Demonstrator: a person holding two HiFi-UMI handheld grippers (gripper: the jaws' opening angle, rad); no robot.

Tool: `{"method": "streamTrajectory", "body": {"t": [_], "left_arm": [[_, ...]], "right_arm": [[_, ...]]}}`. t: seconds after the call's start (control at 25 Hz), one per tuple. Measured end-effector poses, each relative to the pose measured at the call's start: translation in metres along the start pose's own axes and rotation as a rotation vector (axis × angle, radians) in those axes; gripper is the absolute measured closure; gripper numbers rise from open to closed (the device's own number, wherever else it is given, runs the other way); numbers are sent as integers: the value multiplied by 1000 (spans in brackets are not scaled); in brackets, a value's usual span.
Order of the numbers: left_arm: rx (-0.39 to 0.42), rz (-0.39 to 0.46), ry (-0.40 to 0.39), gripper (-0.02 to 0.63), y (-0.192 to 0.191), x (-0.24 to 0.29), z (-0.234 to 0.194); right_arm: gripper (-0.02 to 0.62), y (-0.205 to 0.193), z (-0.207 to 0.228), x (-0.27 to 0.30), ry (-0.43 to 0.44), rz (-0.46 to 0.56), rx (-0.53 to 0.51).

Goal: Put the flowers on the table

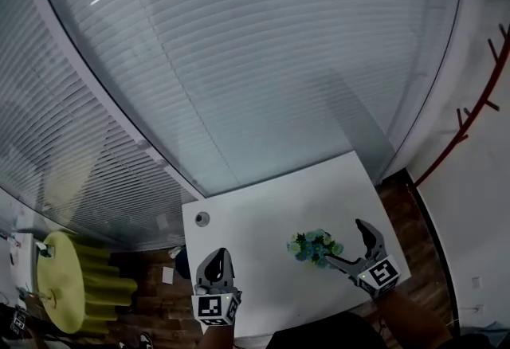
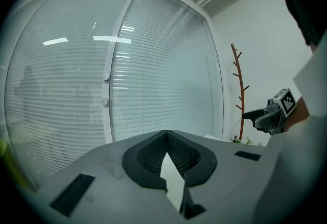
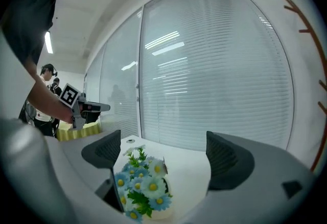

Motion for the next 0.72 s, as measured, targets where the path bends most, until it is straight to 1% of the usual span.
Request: {"method": "streamTrajectory", "body": {"t": [0.04, 0.2, 0.28, 0.4, 0.72], "left_arm": [[9, 11, 2, 603, 4, -1, 0], [26, 39, 17, 603, 18, -11, -6], [28, 53, 30, 603, 24, -14, -9], [36, 73, 50, 603, 32, -20, -13], [67, 106, 90, 603, 48, -34, -21]], "right_arm": [[60, 6, 4, -1, -4, 8, 7], [61, 25, 15, -6, -20, 13, -24], [61, 38, 21, -8, -23, 46, -39], [61, 54, 31, -10, -53, 79, -52], [69, 66, 45, -8, -32, 102, -22]]}}
Point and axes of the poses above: the fingertips, and each gripper's own axes: x forward along the fingers, z to its right, y out of its top, the point moved 6 cm from there along -x, backward along the fingers, and after that the axes turned 5 degrees about -x, right-handed, at the moved point
